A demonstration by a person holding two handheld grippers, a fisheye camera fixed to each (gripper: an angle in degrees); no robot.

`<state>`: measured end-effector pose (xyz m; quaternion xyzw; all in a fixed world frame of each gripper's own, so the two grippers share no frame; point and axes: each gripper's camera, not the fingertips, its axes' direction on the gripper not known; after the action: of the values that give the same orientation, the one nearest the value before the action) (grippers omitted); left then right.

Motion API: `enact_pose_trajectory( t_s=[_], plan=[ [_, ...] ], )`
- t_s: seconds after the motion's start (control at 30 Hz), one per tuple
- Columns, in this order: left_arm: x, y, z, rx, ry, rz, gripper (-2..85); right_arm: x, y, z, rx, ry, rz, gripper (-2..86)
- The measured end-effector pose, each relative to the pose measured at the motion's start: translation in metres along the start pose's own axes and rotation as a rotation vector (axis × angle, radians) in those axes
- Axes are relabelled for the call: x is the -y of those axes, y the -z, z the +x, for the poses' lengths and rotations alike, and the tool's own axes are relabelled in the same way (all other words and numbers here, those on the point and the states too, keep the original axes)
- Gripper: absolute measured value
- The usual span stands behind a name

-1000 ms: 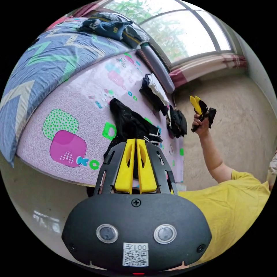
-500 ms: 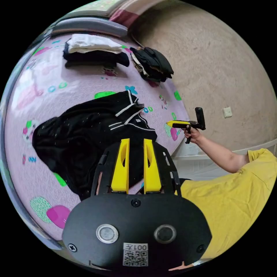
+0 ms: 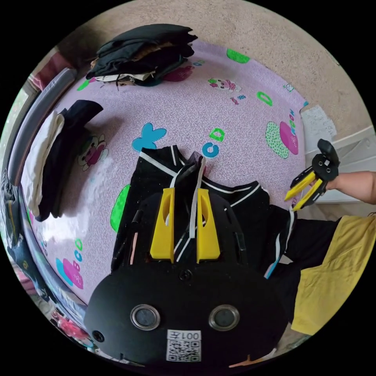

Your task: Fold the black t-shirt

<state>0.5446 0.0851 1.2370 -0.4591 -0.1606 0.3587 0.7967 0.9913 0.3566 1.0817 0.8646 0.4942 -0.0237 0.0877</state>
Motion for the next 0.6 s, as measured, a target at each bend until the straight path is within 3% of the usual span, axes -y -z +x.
enact_pose_trajectory(
  t_s=[0.4, 0.6],
  plan=[
    [0.090, -0.022, -0.014, 0.034, -0.106, -0.101, -0.2, 0.004, 0.010, 0.040, 0.015, 0.035, 0.026, 4.7],
    [0.112, 0.037, -0.069, 0.040, 0.000, 0.064, -0.9, 0.000, 0.019, 0.028, -0.023, 0.142, -0.027, 1.6]
  ],
)
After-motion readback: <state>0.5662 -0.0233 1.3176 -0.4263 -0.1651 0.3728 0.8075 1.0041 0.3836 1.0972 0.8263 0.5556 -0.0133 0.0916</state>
